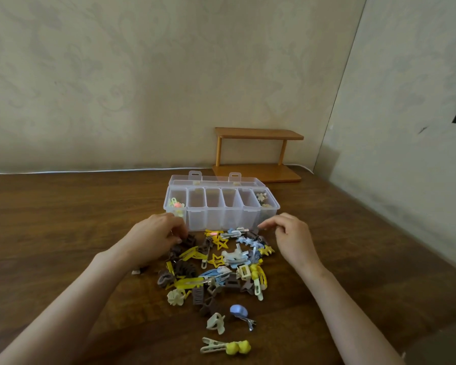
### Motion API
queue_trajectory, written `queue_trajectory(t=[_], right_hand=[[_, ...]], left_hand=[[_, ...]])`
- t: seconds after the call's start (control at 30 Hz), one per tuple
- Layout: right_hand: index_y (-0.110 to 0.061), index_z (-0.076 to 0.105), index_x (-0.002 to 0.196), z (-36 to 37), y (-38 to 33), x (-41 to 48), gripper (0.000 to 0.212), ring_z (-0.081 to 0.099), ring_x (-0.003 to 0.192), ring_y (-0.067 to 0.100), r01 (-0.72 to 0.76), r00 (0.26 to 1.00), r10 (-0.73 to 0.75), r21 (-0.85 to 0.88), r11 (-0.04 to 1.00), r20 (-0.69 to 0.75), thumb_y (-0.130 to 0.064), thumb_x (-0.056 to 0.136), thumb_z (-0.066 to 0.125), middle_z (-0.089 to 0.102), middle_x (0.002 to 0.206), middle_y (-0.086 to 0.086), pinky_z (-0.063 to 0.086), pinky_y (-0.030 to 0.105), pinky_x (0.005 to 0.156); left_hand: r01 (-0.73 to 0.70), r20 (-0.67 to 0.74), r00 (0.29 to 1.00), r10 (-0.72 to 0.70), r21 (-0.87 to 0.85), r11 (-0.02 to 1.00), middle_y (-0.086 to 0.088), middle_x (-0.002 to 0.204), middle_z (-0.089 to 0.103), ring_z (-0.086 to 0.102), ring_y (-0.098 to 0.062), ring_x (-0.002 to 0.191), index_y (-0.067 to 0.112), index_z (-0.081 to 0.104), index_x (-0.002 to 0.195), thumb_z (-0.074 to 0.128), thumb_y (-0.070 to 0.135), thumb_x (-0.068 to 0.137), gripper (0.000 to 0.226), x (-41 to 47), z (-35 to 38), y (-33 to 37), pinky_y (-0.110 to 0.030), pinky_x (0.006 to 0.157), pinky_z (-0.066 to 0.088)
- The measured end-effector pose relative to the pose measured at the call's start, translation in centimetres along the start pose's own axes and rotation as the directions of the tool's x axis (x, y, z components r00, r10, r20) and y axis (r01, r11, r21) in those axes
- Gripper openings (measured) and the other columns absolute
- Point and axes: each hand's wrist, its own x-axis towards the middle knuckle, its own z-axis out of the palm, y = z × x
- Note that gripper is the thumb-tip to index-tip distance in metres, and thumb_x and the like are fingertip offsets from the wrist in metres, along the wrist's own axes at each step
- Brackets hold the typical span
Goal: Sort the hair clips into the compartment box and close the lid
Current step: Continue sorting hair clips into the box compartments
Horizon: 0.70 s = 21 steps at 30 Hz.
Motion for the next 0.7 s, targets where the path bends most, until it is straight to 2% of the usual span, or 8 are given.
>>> queue_trajectory(t=[0.07,0.17,0.23,0.3,0.4,0.5,0.6,0.7], right_hand=[[-0.022,0.073,0.093,-0.2,0.5,0.1,0.046,0.055,0.102,0.011,-0.029,1.0,0.029,-0.023,0.999,0.004,0.008,0.09,0.039,0.062,0.097,-0.007,0.047,0.035,0.094],[-0.024,0.072,0.095,-0.2,0.5,0.1,0.046,0.051,0.105,0.013,-0.03,0.994,0.039,-0.087,0.996,0.105,0.006,0.092,0.038,0.058,0.1,-0.007,0.044,0.033,0.095],[-0.026,0.072,0.085,-0.1,0.4,0.1,0.045,0.05,0.105,0.013,-0.038,0.991,0.05,-0.101,0.994,0.123,0.004,0.092,0.04,0.057,0.1,-0.006,0.044,0.031,0.091],[-0.03,0.069,0.075,-0.3,0.4,0.1,0.043,0.052,0.1,0.012,-0.043,0.996,0.049,-0.09,0.995,0.076,0.002,0.09,0.044,0.057,0.095,-0.008,0.045,0.03,0.086],[-0.037,0.066,0.077,-0.6,0.3,0.1,0.03,0.053,0.091,0.006,0.003,0.994,0.003,-0.055,0.998,0.108,-0.01,0.088,0.058,0.058,0.09,-0.014,0.048,0.032,0.082],[-0.035,0.067,0.083,-0.5,0.0,0.0,0.011,0.052,0.09,0.004,0.004,0.976,0.013,-0.079,0.997,0.216,-0.025,0.085,0.066,0.057,0.09,-0.016,0.048,0.032,0.082],[-0.031,0.067,0.085,-0.4,0.2,-0.1,0.006,0.052,0.09,0.006,-0.012,0.986,0.036,-0.144,0.99,0.163,-0.025,0.084,0.067,0.055,0.088,-0.015,0.047,0.029,0.082],[-0.03,0.067,0.085,-0.4,0.3,0.0,0.009,0.053,0.09,0.008,-0.005,0.992,0.023,-0.14,0.99,0.126,-0.021,0.084,0.067,0.055,0.089,-0.013,0.049,0.03,0.081]], left_hand=[[0.0,0.02,1.0,0.0,-0.011,1.0,0.013,0.1,0.055,0.052,-0.008,0.095,0.03,0.063,0.103,0.058,0.019,0.088,0.019,0.1,-0.1,0.0,-0.028,0.085,0.048],[-0.012,0.09,0.996,0.019,-0.078,0.997,0.012,0.108,0.059,0.053,-0.006,0.097,0.029,0.062,0.109,0.06,0.02,0.088,0.023,0.0,0.0,0.2,-0.025,0.088,0.047],[-0.019,0.117,0.993,0.033,-0.123,0.992,0.013,0.108,0.06,0.055,-0.004,0.096,0.031,0.061,0.11,0.061,0.022,0.087,0.025,-0.1,0.0,0.4,-0.025,0.087,0.047],[-0.008,0.114,0.993,0.023,-0.136,0.991,0.013,0.106,0.06,0.056,-0.005,0.095,0.03,0.061,0.108,0.062,0.022,0.086,0.024,-0.2,-0.2,0.4,-0.025,0.087,0.048],[0.011,0.084,0.996,0.003,-0.156,0.988,0.01,0.1,0.061,0.058,-0.006,0.093,0.029,0.062,0.098,0.066,0.021,0.083,0.018,-0.3,-0.7,0.1,-0.029,0.086,0.051],[0.021,0.158,0.987,0.008,-0.18,0.983,0.011,0.098,0.061,0.058,-0.004,0.093,0.029,0.061,0.096,0.072,0.024,0.078,0.022,-0.6,-1.1,-0.3,-0.026,0.084,0.051],[0.036,0.256,0.967,0.016,-0.196,0.98,0.015,0.1,0.056,0.055,-0.004,0.097,0.027,0.059,0.105,0.073,0.021,0.076,0.032,-0.8,-1.3,-0.6,-0.018,0.082,0.047],[0.046,0.284,0.959,0.011,-0.191,0.98,0.017,0.099,0.054,0.055,-0.005,0.099,0.025,0.057,0.109,0.072,0.013,0.077,0.037,-1.0,-1.7,-0.8,-0.02,0.084,0.048]])
